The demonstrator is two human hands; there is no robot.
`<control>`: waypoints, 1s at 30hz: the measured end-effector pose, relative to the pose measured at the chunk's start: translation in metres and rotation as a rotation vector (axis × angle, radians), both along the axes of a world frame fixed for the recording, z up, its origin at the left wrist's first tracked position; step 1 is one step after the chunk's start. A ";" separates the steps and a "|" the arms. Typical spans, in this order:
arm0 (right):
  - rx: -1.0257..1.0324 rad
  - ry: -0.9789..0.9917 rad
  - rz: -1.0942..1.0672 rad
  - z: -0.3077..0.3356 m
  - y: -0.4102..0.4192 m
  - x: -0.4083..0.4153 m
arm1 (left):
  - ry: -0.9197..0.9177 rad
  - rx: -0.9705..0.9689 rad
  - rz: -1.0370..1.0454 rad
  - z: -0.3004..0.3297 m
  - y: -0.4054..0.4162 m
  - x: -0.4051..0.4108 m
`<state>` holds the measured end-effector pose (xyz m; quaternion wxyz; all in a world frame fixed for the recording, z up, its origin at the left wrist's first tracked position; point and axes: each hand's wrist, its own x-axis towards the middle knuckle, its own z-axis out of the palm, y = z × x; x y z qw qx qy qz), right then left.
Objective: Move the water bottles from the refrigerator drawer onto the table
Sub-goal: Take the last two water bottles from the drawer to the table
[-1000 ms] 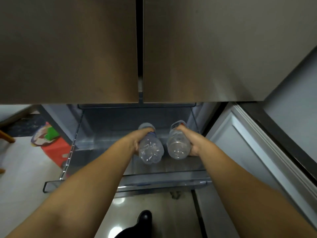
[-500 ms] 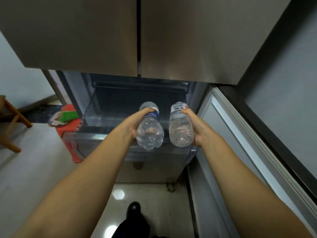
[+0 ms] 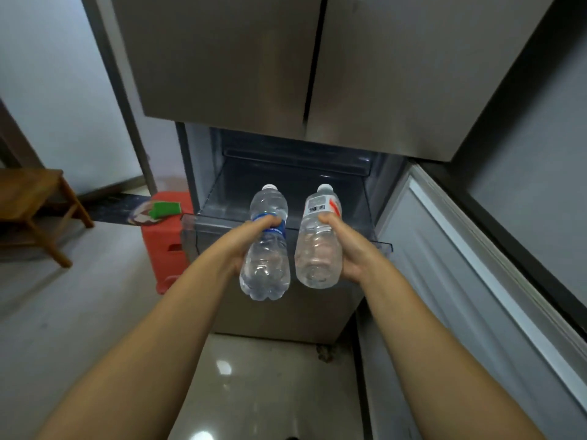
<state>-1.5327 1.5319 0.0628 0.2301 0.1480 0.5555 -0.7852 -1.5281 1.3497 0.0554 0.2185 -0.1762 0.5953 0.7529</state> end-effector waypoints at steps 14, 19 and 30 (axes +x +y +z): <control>0.394 0.470 0.214 -0.030 -0.217 0.138 | 0.238 -0.396 0.425 -0.013 -0.200 0.192; 0.376 0.572 0.378 -0.066 -0.289 0.180 | 0.157 -0.493 0.594 -0.041 -0.250 0.256; 0.406 0.703 0.840 -0.104 -0.421 0.217 | -0.041 -0.629 1.115 -0.072 -0.345 0.359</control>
